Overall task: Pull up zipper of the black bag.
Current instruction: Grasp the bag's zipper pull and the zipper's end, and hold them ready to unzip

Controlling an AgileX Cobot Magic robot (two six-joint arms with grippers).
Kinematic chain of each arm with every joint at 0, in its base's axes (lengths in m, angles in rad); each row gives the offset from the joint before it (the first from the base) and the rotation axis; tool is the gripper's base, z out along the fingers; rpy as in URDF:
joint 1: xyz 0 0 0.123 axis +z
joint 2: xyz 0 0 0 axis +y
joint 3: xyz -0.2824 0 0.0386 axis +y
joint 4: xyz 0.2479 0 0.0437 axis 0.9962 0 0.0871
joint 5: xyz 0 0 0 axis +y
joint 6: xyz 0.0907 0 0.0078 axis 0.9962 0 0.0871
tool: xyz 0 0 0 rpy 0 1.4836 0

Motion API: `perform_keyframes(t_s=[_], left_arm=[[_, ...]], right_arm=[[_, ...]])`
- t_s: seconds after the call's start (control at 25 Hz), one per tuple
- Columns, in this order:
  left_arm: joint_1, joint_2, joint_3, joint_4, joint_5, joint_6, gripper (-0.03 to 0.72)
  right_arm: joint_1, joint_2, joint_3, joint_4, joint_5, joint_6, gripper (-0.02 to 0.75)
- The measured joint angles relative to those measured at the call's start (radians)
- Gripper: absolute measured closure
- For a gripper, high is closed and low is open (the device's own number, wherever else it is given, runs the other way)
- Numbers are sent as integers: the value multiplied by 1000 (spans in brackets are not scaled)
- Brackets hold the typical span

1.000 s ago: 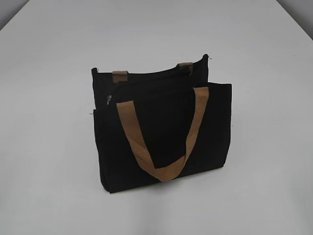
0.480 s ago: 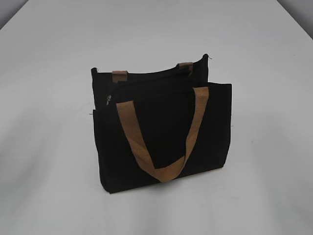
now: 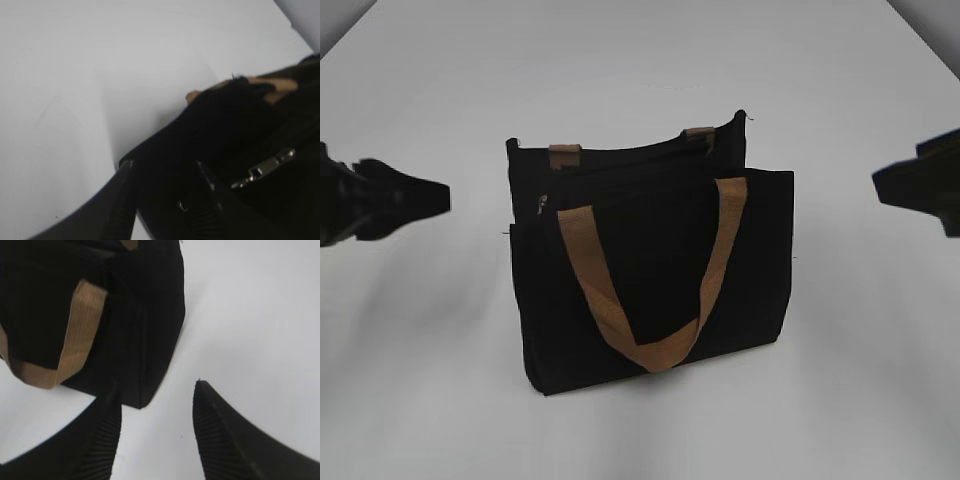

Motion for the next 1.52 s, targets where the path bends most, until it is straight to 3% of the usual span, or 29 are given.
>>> perform_keyframes(t_s=[0.12, 0.28, 0.44, 0.6, 0.84, 1.0, 1.12, 1.36, 1.44, 1.52], left_arm=[[-26, 85, 2, -21, 23, 114, 416], [-47, 144, 14, -24, 26, 154, 415], [-38, 147, 13, -26, -23, -8, 417], [-14, 147, -3, -29, -126, -74, 417], [-12, 147, -67, 14, -484, -97, 418], [-12, 147, -68, 35, -564, -97, 418], [-12, 133, -70, 90, -400, -96, 418], [-12, 102, -102, 197, 274, -199, 438], [-12, 102, -103, 278, 431, -229, 440], [-12, 102, -104, 408, 459, -304, 441]], right_arm=[[28, 97, -72, 4, -39, -9, 369], [61, 217, -165, 8, -57, -12, 369], [85, 300, -227, 11, -58, -12, 369], [97, 325, -237, 12, -60, -13, 369], [98, 327, -237, 12, -58, -13, 369], [98, 327, -237, 14, -58, -13, 369], [98, 327, -237, 19, -57, -13, 369], [98, 326, -237, 23, -52, -13, 369], [98, 326, -237, 25, -44, -14, 369], [98, 326, -237, 31, -39, -14, 369]])
